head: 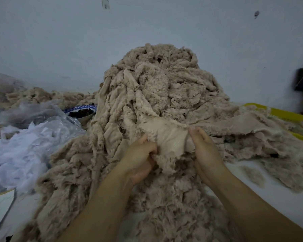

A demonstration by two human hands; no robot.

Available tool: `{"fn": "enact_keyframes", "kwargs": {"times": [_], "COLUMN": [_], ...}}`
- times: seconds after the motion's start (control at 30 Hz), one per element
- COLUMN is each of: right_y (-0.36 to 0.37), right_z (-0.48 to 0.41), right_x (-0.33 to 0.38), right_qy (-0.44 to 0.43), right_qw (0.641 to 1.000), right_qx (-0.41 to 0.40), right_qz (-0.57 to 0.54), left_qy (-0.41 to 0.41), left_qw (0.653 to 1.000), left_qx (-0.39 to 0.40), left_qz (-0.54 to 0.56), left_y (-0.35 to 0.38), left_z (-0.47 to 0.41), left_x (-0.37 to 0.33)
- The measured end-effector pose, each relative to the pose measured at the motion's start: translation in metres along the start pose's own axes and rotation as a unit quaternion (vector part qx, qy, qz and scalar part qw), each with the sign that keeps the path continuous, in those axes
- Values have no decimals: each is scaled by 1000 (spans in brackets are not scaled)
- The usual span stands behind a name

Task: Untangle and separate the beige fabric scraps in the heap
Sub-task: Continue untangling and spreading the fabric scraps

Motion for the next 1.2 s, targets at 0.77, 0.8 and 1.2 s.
{"fn": "enact_keyframes", "kwargs": {"times": [0.77, 0.8, 1.2], "right_y": [-8, -8, 8], "right_z": [2, 1, 11], "right_x": [11, 9, 4], "right_qy": [119, 123, 98], "right_qw": [985, 984, 979], "right_qx": [-38, -40, 120], "right_qz": [-117, -120, 129], "left_qy": [-99, -115, -71], "left_qw": [992, 987, 981], "left_qx": [73, 86, 100], "left_qz": [-41, -66, -152], "left_y": [3, 4, 14], "left_z": [7, 9, 14], "left_x": [1, 3, 6]}}
Point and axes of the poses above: each hand's wrist, its own z-axis away from the middle knuckle, its own y-axis out of the palm, x = y × z, the point moved 3 cm from there along -z, towards the middle knuckle, and after that the axes turned 5 degrees about z, right-handed, at the moved point
